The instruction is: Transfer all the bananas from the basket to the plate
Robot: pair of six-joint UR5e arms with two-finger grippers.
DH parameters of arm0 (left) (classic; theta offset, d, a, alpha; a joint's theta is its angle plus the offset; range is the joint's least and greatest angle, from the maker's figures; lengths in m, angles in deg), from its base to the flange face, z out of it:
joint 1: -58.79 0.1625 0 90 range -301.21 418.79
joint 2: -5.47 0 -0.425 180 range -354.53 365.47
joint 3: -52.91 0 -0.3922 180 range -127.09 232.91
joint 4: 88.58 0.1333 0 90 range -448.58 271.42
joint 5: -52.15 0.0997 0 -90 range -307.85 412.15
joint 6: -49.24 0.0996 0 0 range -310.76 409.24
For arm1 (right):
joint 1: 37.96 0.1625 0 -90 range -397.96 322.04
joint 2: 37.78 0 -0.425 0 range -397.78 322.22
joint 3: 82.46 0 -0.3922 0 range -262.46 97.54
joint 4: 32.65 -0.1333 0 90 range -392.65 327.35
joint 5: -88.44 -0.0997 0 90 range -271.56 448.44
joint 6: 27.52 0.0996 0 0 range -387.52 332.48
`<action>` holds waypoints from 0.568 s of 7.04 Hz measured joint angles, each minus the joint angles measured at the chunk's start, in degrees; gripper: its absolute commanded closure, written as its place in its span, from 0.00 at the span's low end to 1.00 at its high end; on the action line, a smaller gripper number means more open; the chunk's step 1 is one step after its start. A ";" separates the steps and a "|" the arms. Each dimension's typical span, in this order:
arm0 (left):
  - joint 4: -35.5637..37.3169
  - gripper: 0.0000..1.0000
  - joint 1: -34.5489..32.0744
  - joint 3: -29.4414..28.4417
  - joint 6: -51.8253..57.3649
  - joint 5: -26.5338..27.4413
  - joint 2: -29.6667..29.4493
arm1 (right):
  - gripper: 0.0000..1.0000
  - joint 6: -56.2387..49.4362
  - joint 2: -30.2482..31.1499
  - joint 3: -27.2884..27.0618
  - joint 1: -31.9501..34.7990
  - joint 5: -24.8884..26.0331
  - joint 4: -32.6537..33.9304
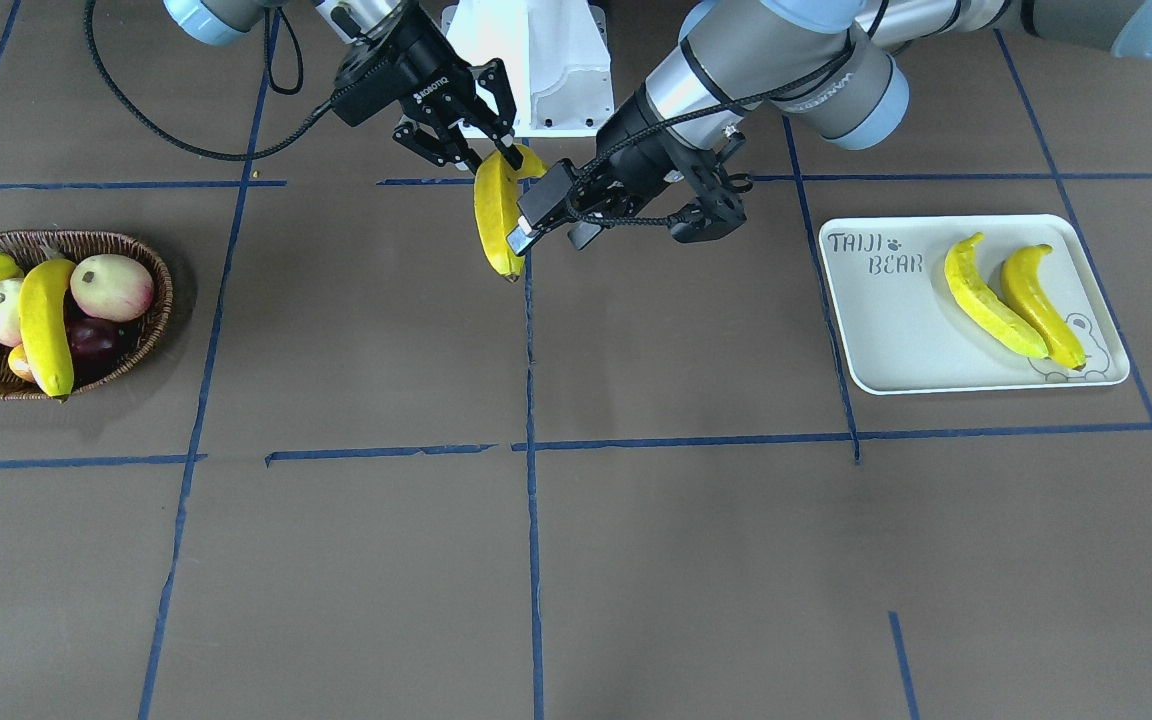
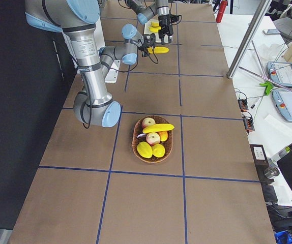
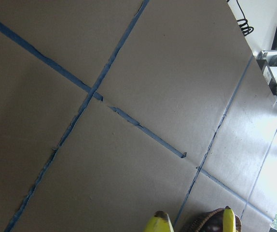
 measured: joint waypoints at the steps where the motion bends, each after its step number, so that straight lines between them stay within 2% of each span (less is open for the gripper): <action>1: -0.98 0.01 1.03 -0.94 0.20 0.01 -0.55 | 0.98 -0.08 -0.27 0.06 -0.03 -0.04 -0.01; 3: -4.20 0.05 2.56 -3.12 0.46 0.06 -1.30 | 0.98 -0.13 -0.60 0.09 -0.03 -0.14 -0.07; 4: -5.08 0.55 2.95 -3.67 0.55 0.07 -1.40 | 0.98 -0.14 -0.62 0.09 -0.03 -0.20 -0.11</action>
